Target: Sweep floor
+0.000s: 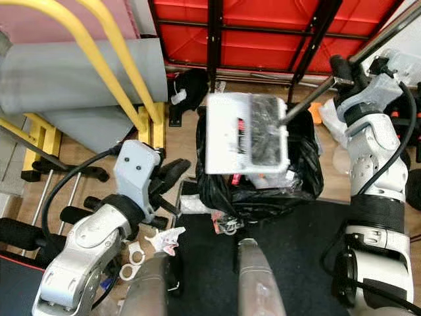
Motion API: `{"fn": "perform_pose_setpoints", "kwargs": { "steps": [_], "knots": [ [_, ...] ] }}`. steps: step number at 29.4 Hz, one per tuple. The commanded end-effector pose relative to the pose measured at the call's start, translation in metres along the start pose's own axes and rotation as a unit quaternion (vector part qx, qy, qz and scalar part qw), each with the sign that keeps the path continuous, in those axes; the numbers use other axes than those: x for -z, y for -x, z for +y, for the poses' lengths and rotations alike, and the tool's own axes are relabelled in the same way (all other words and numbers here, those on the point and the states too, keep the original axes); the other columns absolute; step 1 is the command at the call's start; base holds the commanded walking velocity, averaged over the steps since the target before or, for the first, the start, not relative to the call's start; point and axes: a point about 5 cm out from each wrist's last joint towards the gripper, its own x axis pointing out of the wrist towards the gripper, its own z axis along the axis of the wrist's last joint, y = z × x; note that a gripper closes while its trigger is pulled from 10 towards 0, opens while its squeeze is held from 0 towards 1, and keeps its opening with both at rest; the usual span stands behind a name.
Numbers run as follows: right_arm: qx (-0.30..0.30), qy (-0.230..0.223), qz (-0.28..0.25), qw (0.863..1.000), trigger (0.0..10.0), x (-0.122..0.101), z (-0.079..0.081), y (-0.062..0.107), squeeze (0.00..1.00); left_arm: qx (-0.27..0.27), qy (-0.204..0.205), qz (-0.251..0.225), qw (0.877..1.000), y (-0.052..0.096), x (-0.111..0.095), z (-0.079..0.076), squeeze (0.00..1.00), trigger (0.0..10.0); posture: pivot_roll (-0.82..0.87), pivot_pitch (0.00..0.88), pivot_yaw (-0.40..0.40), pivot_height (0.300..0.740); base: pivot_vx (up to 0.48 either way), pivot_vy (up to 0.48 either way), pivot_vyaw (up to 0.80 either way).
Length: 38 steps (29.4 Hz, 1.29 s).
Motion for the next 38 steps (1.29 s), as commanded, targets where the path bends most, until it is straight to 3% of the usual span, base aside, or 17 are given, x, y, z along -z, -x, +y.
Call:
{"fn": "perform_pose_setpoints", "kwargs": {
  "steps": [1, 20, 30, 33, 38],
  "knots": [
    [0.000, -0.005, -0.040, 0.999, 10.0, -0.014, -0.003, 0.002, 0.00, 0.016, 0.008, 0.009, 1.000, 0.002, 0.004, -0.005, 0.00, 10.0, -0.10, 0.322, -0.125, 0.740, 0.000, 0.000, 0.00],
    [0.006, 0.003, -0.030, 1.000, 10.0, -0.008, -0.003, 0.004, 0.00, 0.023, 0.017, 0.008, 1.000, 0.002, 0.005, -0.008, 0.00, 10.0, -0.10, 0.311, -0.129, 0.740, 0.000, -0.240, 0.00],
    [0.008, 0.002, -0.023, 1.000, 10.0, -0.004, -0.002, 0.007, 0.00, 0.003, 0.042, 0.015, 0.999, 0.001, 0.008, -0.003, 0.00, 10.0, -0.10, 0.302, -0.132, 0.740, 0.000, 0.000, 0.00],
    [0.009, -0.001, -0.017, 1.000, 10.0, 0.001, -0.002, 0.012, 0.00, -0.007, 0.067, 0.025, 0.997, -0.002, 0.011, -0.001, 0.00, 10.0, -0.11, 0.282, -0.137, 0.740, 0.000, 0.455, 0.00],
    [0.006, -0.003, -0.011, 1.000, 10.0, 0.006, 0.003, 0.018, 0.00, -0.010, 0.074, 0.025, 0.997, -0.006, 0.013, 0.001, 0.00, 10.0, -0.12, 0.264, -0.139, 0.740, 0.000, 0.480, 0.00]
  ]
}}
